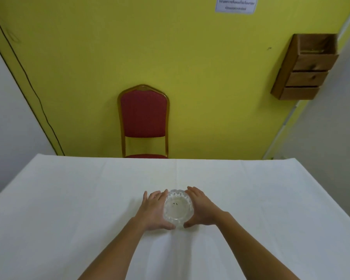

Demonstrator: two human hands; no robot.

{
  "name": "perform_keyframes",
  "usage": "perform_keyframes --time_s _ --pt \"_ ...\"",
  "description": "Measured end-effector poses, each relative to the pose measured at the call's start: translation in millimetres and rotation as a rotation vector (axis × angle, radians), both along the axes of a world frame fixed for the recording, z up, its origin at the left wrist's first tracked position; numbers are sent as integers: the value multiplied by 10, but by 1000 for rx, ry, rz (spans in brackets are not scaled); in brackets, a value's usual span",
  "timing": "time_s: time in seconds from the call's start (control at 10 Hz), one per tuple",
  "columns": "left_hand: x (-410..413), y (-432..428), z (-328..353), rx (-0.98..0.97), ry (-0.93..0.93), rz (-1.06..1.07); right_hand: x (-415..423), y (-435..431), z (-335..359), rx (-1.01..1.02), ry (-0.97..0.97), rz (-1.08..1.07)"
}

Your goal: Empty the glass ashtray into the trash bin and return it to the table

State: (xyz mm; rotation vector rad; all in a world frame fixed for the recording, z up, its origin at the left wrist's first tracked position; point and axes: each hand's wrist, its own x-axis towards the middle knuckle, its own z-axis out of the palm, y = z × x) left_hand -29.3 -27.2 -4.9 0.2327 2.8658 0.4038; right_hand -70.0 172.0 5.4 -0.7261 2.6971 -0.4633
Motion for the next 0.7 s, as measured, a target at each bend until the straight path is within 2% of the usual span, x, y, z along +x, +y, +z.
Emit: perform_keyframes --time_s 0.4,0.7 --pt "-119 26 -154 -47 -2 -26 -55 63 -309 7 12 -35" --pt "-79 33 121 -216 -147 -19 18 60 29 257 -108 -22"
